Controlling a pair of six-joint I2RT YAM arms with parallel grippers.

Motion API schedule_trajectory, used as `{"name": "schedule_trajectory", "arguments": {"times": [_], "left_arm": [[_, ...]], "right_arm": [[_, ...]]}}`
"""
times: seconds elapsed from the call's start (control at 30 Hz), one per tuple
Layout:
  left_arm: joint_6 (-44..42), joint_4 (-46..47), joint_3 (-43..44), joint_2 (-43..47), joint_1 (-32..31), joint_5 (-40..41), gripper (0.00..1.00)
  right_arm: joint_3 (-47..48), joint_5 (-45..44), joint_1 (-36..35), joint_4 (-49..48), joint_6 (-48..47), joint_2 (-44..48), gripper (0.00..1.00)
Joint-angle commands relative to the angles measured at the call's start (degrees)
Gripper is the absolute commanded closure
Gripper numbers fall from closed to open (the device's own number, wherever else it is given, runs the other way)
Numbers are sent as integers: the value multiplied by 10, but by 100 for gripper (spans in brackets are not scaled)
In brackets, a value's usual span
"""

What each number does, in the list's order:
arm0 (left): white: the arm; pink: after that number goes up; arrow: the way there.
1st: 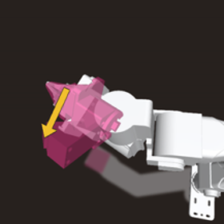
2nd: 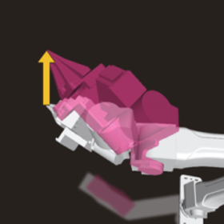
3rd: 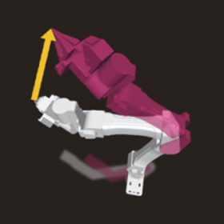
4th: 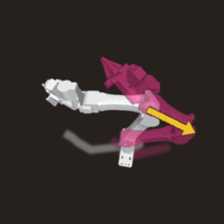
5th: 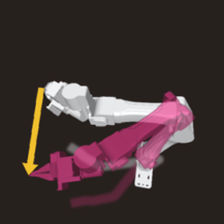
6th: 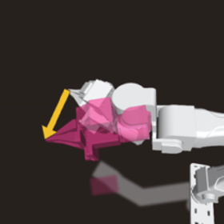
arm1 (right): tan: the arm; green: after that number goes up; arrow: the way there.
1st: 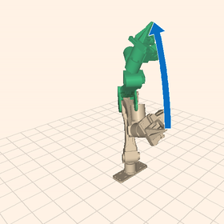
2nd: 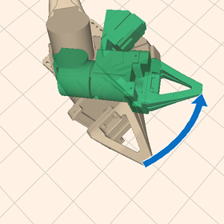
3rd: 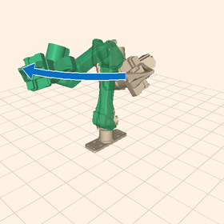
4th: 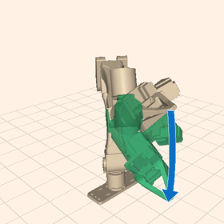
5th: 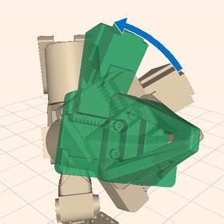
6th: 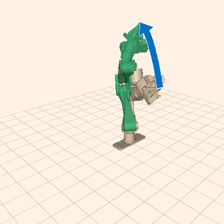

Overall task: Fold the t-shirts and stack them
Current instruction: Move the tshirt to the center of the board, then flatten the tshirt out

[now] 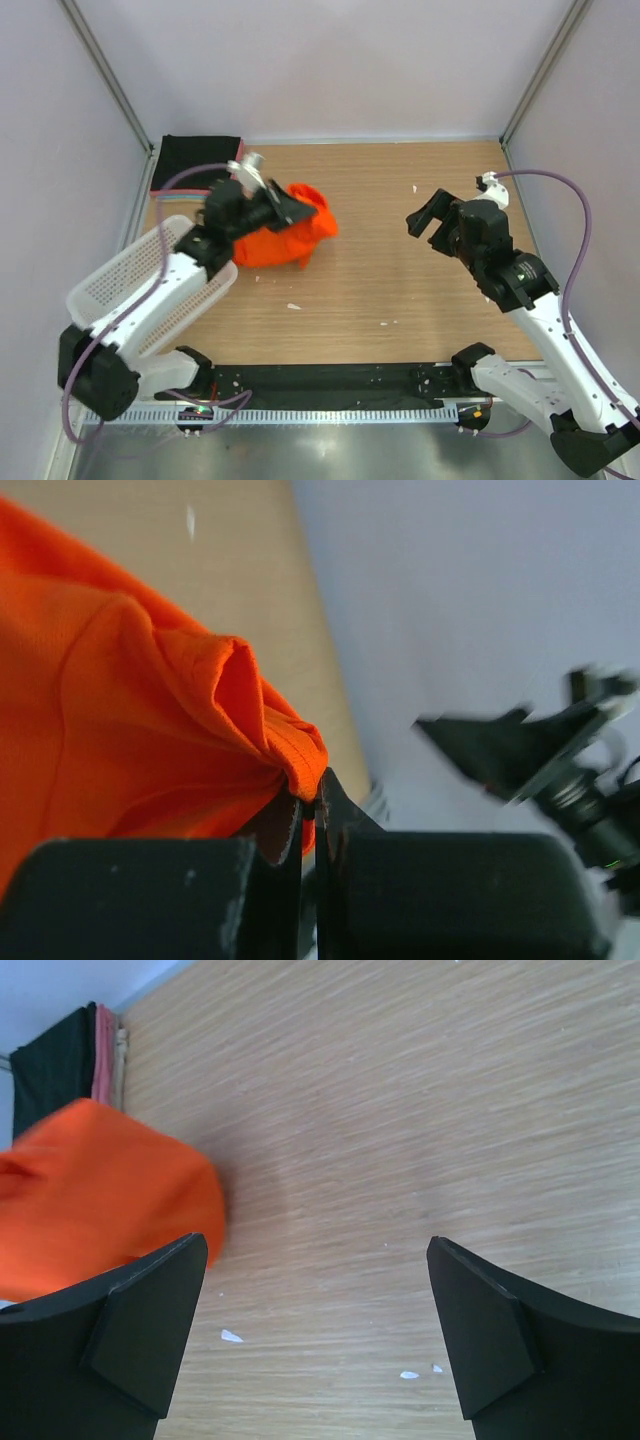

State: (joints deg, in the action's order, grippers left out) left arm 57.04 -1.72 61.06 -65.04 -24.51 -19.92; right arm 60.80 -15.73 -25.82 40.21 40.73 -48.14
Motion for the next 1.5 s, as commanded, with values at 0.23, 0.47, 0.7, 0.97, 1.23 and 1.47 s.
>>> {"name": "schedule_trajectory", "arguments": {"times": [0.23,0.47,0.7,0.97,1.23,1.47], "left_arm": [[0,269,-42,-244,-203,-104,100],[50,293,198,-443,-201,-143,100],[42,175,305,-525,-165,-178,51],[-168,-97,142,-337,-107,-40,50],[-199,-203,23,-246,-134,124,43],[-160,-195,13,-327,-140,183,52]], "right_arm": [[-50,11,-2,37,52,-54,10],[-27,-30,-2,45,62,-28,10],[4,-79,-1,69,49,-46,10],[5,-67,66,10,-13,-125,17],[18,51,238,-72,-35,-296,21],[44,75,331,-90,-39,-354,28]]}}
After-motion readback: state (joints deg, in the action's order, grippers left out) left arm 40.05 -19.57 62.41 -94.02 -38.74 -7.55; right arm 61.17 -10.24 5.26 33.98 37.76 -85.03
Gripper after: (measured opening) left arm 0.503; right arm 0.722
